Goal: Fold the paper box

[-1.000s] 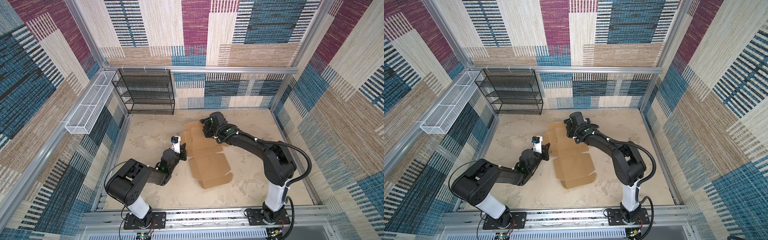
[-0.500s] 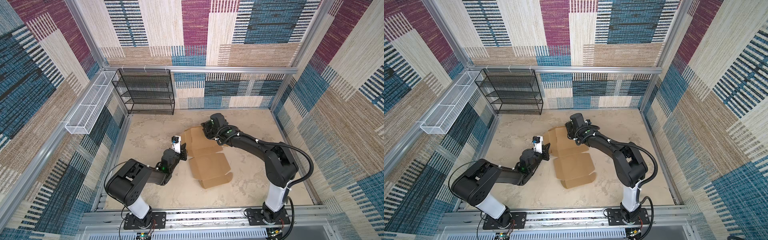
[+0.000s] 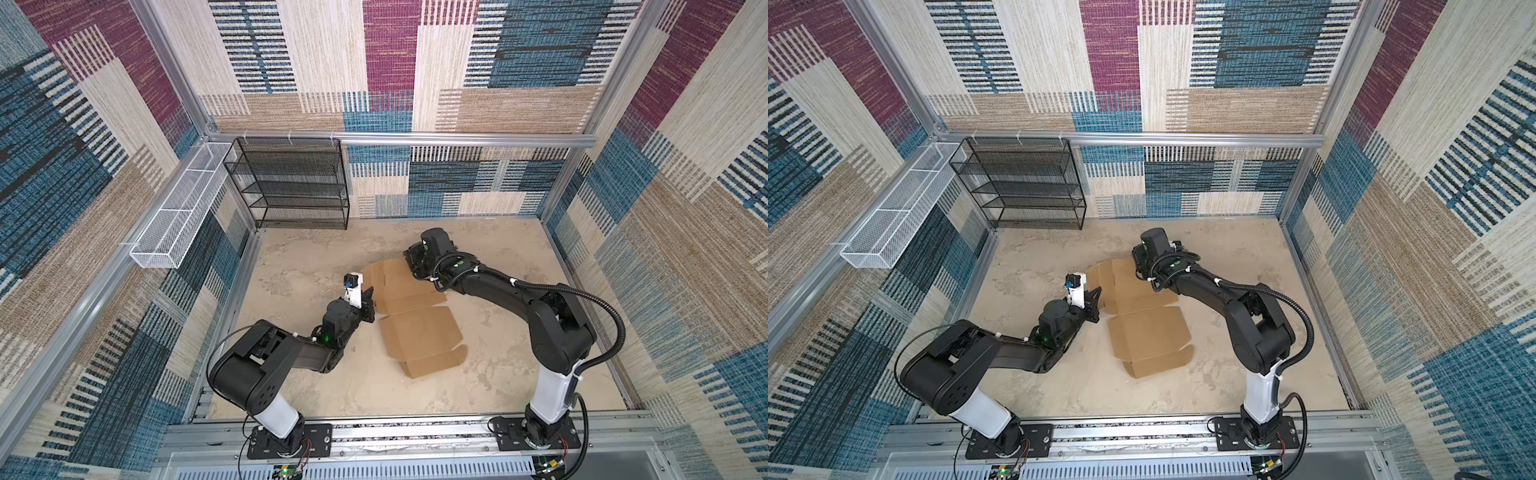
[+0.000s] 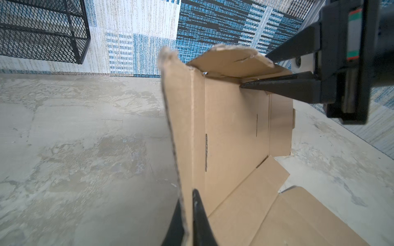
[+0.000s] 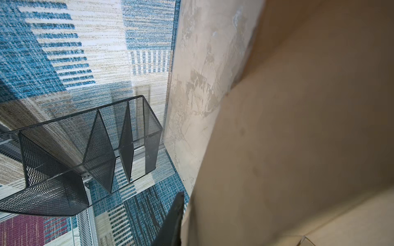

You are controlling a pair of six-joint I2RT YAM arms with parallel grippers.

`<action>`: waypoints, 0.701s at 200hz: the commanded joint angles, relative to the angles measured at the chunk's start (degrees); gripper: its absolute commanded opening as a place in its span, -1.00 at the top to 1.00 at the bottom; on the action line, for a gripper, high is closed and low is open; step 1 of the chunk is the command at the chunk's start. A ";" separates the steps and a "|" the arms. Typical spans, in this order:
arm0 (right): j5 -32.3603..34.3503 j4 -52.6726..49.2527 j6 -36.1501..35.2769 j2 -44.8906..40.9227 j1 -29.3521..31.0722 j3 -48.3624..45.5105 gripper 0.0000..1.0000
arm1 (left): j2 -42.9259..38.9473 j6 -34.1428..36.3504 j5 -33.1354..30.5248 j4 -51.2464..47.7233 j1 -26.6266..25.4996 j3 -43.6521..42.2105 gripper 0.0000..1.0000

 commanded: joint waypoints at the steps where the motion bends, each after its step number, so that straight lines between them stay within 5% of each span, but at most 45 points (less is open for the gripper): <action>1: 1.03 1.97 -0.08 -0.75 0.03 -0.70 0.64 | -0.18 0.57 1.32 1.89 -0.06 0.32 1.00; 51: 1.22 3.92 0.36 -1.69 0.01 -2.49 0.75 | 1.02 -0.67 1.18 3.56 -0.06 -0.79 0.94; 101: 1.31 6.56 0.69 -2.56 0.03 -3.88 0.81 | 1.38 -1.80 -0.17 3.15 -0.06 -1.90 0.46; 140: 1.03 8.45 0.63 -3.16 0.01 -4.85 0.85 | 1.69 -2.68 -1.43 2.11 0.00 -1.95 0.29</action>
